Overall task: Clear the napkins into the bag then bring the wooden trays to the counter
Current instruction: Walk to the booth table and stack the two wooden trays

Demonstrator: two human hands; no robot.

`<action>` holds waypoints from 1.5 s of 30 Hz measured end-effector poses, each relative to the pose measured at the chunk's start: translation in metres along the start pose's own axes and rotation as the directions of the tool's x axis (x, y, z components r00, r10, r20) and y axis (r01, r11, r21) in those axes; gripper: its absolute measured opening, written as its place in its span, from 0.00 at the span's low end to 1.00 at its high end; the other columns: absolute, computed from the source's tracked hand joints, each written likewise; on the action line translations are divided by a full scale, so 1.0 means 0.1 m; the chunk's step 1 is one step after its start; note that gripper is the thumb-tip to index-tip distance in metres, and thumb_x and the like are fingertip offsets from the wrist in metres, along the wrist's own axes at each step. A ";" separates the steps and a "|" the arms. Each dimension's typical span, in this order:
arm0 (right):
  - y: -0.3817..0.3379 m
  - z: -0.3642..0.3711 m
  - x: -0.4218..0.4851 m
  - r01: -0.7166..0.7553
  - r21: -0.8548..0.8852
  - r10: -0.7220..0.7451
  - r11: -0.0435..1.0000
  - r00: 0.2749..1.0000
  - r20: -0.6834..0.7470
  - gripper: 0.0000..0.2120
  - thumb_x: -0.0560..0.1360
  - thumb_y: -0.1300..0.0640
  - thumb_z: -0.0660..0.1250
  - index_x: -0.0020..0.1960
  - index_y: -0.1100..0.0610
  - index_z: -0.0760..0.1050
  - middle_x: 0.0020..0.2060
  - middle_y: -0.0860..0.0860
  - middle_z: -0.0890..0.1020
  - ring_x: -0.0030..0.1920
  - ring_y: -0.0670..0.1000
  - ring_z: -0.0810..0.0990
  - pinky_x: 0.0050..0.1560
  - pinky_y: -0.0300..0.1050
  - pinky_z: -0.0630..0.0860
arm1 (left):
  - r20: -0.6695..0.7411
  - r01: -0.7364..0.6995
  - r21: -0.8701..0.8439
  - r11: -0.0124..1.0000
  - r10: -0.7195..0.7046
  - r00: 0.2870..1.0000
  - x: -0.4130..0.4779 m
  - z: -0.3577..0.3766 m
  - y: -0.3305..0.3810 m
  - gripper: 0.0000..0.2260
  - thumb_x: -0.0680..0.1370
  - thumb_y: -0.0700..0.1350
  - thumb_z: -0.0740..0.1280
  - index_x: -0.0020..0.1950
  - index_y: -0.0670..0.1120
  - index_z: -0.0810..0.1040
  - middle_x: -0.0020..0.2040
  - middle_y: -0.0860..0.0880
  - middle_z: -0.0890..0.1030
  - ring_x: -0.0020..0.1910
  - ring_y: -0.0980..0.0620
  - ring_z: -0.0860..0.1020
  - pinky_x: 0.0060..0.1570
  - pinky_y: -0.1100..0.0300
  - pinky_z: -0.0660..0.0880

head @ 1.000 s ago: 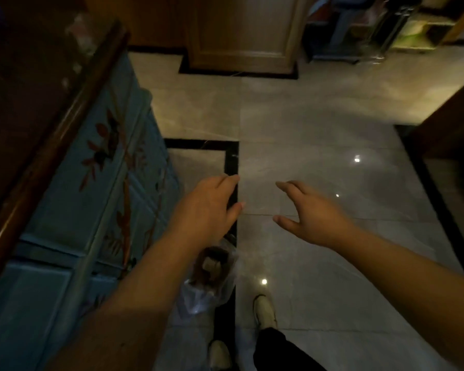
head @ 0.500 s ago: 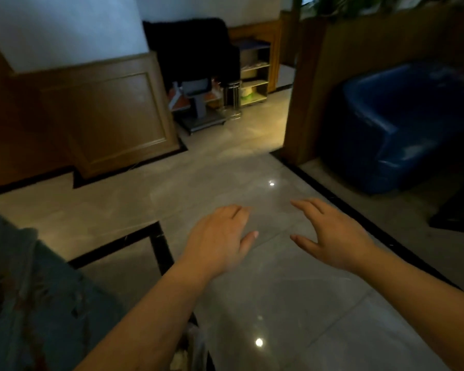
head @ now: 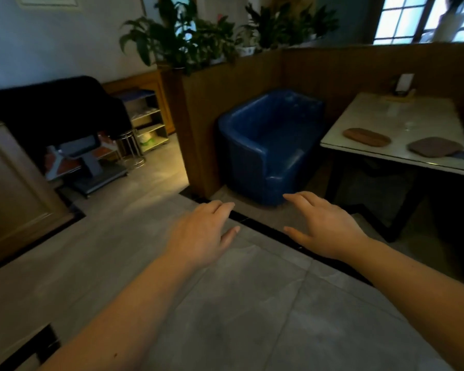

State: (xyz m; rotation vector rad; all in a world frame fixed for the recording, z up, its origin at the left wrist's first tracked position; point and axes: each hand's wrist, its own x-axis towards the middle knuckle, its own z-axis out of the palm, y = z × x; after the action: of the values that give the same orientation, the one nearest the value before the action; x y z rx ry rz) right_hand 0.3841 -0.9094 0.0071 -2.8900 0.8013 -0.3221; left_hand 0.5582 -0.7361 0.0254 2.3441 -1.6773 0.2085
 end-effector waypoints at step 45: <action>5.58 0.34 2.70 -0.788 0.170 0.799 0.592 0.601 0.004 0.31 0.74 0.41 0.65 0.73 0.44 0.58 0.68 0.47 0.69 0.59 0.47 0.76 0.48 0.40 0.75 | 0.055 -0.462 -0.246 0.852 0.488 0.871 6.94 2.75 1.62 0.22 0.78 0.59 0.58 0.68 0.51 0.67 0.66 0.53 0.73 0.64 0.53 0.71 0.52 0.57 0.75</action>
State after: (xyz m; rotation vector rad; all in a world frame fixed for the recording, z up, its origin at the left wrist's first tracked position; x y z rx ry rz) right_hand 0.3425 -1.5224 -0.0781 -2.0647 1.8671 -0.3484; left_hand 0.6237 -1.4942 -0.0390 1.7721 -2.1914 -0.0337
